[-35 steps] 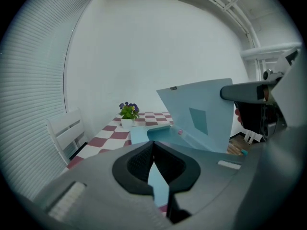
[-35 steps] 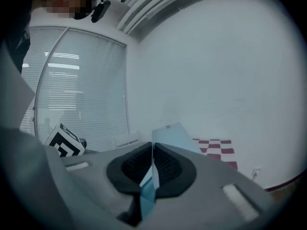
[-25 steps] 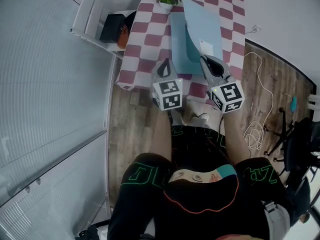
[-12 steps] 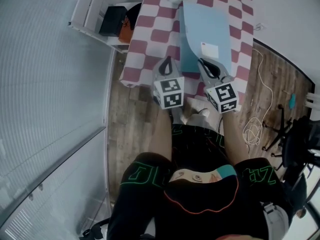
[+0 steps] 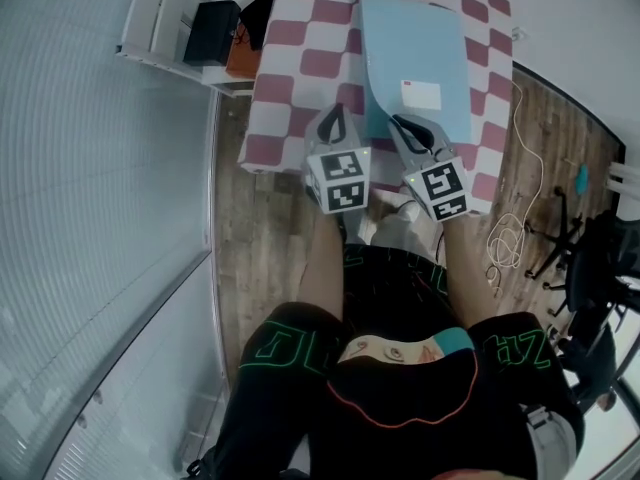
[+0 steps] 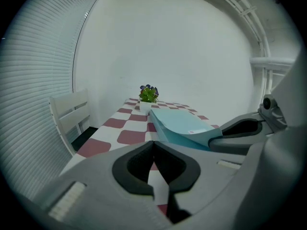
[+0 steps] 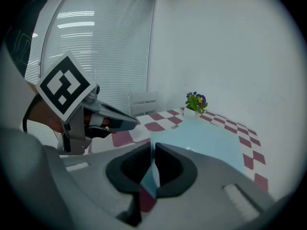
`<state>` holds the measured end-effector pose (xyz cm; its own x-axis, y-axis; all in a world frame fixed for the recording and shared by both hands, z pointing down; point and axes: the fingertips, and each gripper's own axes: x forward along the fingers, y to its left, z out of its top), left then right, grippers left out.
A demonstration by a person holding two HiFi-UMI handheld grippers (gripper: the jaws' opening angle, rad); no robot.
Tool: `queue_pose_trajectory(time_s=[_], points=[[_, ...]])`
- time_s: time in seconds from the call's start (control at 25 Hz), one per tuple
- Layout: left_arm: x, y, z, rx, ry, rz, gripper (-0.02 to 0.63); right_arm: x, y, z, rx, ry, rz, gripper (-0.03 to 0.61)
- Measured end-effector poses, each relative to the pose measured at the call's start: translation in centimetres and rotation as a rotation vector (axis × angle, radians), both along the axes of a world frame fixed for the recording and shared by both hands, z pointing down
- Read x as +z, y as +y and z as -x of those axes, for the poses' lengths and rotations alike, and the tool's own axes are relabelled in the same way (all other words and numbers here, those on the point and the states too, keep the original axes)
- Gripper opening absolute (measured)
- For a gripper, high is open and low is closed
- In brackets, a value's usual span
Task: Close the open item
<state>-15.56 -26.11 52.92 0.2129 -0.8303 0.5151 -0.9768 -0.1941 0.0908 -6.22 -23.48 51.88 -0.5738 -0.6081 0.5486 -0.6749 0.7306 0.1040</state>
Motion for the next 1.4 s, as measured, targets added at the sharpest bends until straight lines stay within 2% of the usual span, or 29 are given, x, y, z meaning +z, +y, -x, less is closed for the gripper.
queue_pose_trajectory(time_s=[0.36,0.6,0.8,0.92,1.04,1.2,1.4], points=[[1.1,-0.2,0.2,0.027,0.039,0.018,0.008,2.7,0.7,0.9,-0.036,0.134,0.026,0.032],[1.3,-0.3,0.6,0.01,0.069,0.017,0.008,4.3,1.1,1.2,-0.08,0.257,0.056,0.058],[1.1,-0.5,0.8,-0.001,0.088,0.009,0.008,4.6,1.2,1.4,-0.11,0.306,0.049,0.069],[0.4,-1.0,1.2,-0.012,0.095,-0.014,0.008,4.5,1.4,1.4,-0.133,0.322,0.071,0.085],[-0.1,-1.4,1.8,-0.024,0.103,-0.026,0.008,4.4,2.0,1.7,-0.174,0.332,0.123,0.129],[-0.7,-2.1,1.9,-0.024,0.104,-0.041,0.008,4.2,2.3,1.9,-0.2,0.295,0.168,0.149],[-1.5,-3.0,0.9,0.001,0.105,-0.061,0.008,4.2,3.6,2.5,-0.334,0.279,0.273,0.149]])
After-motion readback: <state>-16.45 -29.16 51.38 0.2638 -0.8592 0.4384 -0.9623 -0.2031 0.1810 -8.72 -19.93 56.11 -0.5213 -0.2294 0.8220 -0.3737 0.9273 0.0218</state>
